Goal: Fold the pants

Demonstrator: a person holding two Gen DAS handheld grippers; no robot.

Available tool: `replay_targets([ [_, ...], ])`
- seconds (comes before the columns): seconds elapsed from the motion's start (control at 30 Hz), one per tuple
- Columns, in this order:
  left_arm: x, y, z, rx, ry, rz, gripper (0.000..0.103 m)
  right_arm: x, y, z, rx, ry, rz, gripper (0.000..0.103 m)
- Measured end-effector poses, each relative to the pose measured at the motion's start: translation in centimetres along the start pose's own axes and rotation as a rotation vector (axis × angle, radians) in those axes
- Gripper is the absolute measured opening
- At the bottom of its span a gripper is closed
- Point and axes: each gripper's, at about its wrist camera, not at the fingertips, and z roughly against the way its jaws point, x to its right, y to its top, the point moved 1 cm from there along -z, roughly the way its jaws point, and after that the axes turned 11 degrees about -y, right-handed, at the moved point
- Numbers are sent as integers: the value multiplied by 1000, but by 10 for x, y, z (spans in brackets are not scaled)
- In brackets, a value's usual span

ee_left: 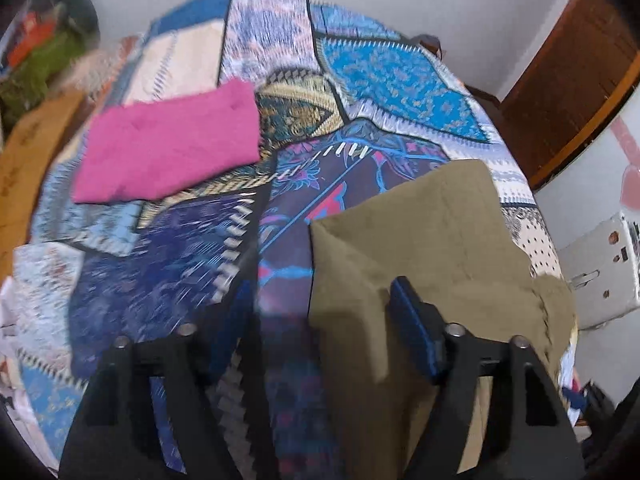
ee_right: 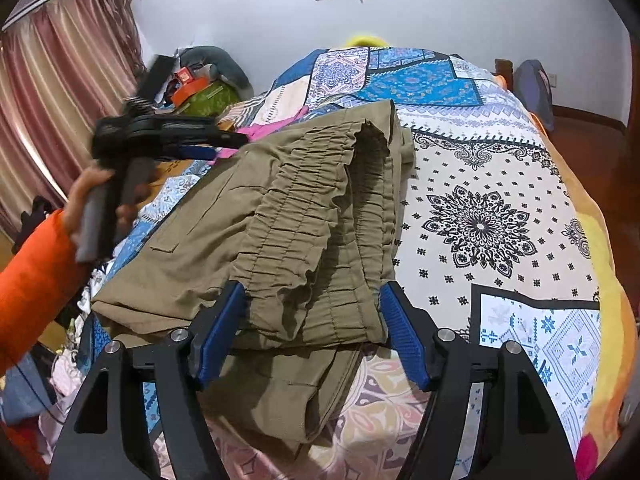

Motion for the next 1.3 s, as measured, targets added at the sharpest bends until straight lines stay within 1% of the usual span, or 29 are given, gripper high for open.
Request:
replay_targets([
  [0.07, -6, 9, -12, -21, -11, 21, 60, 4, 1, -2, -2, 9, -9, 65],
  [0.13, -6, 17, -19, -18, -17, 8, 58, 7, 3, -4, -4, 15, -15, 66],
  [0.17, -5, 21, -23, -20, -7, -5, 51, 9, 4, -5, -4, 18, -18, 66],
  [0.2, -4, 23, -25, -20, 3, -11, 39, 11, 5, -6, -5, 19, -21, 66],
  [0.23, -5, 24, -27, -17, 20, -20, 31, 13, 6, -7, -5, 20, -25, 66],
  [0.27, -5, 26, -29, -14, 42, -31, 14, 15, 7, -8, -5, 20, -29, 66],
  [0.3, -6, 26, -29, -8, 55, -35, 7, 17, 8, -9, -5, 17, -34, 66],
  [0.4, -12, 24, -25, 7, 62, -20, 4, 21, 11, -9, -2, -1, -50, 66],
  [0.53, -17, 7, -9, 11, 98, -11, 2, 25, 18, -2, 13, -43, -51, 66],
  [0.6, -20, -4, 3, 11, 84, 5, 2, 27, 22, 6, 31, -67, -50, 66],
  [0.7, -25, -28, 27, 16, 60, 43, 2, 31, 27, 20, 58, -48, -68, 66],
  [0.8, -26, -59, 55, 42, 69, 51, 2, 29, 30, 37, 83, -64, -56, 66],
  [0.87, -25, -78, 69, 58, 78, 59, 2, 24, 29, 47, 98, -74, -41, 68],
  [1.0, -22, -120, 95, 85, 79, 84, 2, 9, 23, 57, 95, -83, 5, 68],
  [1.1, -21, -147, 107, 101, 69, 103, 2, 1, 14, 52, 81, -97, 40, 68],
  [1.17, -22, -157, 110, 104, 60, 111, 2, -2, 7, 43, 51, -110, 63, 67],
  [1.2, -22, -164, 111, 103, 51, 114, 2, -2, 4, 39, 45, -116, 62, 65],
  [1.27, -23, -171, 111, 101, 64, 110, 3, 1, -4, 26, 6, -119, 57, 46],
  [1.3, -22, -174, 112, 101, 83, 101, 3, 2, -7, 20, -14, -114, 56, 43],
])
